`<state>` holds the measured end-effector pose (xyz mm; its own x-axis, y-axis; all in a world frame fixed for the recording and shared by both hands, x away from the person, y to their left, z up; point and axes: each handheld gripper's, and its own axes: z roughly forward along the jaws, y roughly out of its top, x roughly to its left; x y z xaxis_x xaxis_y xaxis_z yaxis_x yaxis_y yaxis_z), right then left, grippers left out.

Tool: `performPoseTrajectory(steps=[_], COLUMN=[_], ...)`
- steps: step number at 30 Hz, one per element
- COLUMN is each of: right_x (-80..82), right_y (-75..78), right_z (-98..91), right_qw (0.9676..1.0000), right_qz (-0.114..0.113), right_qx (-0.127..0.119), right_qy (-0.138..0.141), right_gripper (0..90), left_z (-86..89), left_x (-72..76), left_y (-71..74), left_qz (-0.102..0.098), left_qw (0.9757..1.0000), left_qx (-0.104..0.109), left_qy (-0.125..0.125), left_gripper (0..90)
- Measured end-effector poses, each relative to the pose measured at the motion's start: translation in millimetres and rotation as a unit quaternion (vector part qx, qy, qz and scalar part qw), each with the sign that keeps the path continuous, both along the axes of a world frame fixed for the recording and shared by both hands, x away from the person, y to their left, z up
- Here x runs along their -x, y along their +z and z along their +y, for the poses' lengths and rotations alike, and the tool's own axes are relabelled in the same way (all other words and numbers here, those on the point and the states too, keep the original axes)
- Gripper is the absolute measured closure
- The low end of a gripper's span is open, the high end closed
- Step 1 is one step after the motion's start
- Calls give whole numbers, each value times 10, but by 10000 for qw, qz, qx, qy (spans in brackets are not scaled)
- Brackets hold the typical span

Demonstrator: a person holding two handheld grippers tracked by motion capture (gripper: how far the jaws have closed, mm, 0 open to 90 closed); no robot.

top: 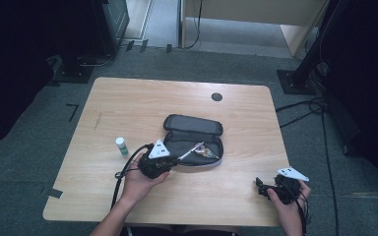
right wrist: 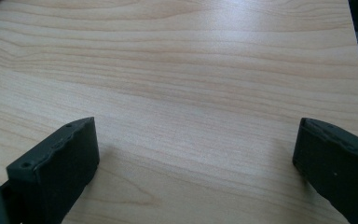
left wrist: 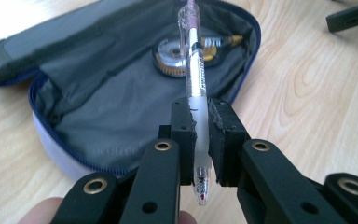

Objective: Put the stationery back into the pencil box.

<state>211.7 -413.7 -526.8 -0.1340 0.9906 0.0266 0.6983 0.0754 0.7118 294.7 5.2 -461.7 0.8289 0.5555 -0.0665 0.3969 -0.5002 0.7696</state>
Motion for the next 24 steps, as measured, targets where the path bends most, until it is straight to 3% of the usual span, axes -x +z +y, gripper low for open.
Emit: performPoseTrajectory(steps=[10, 21, 24], right_x=[1, 2, 2], right_y=[0, 1, 1], right_z=[2, 4, 3], right_qw=[10000, 10000, 10000], right_qz=[5, 10, 10], right_qx=[0, 6, 6], right_qy=[28, 38, 39], right_gripper=[0, 0, 0], left_z=[-205, -335, -341], left_x=[-164, -265, -283], left_y=[-81, -225, -240], left_qz=[2, -2, 57], left_qw=[9998, 9980, 9981], left_qx=[-153, -626, -598], left_qy=[-84, -127, -145], left_gripper=[820, 817, 817])
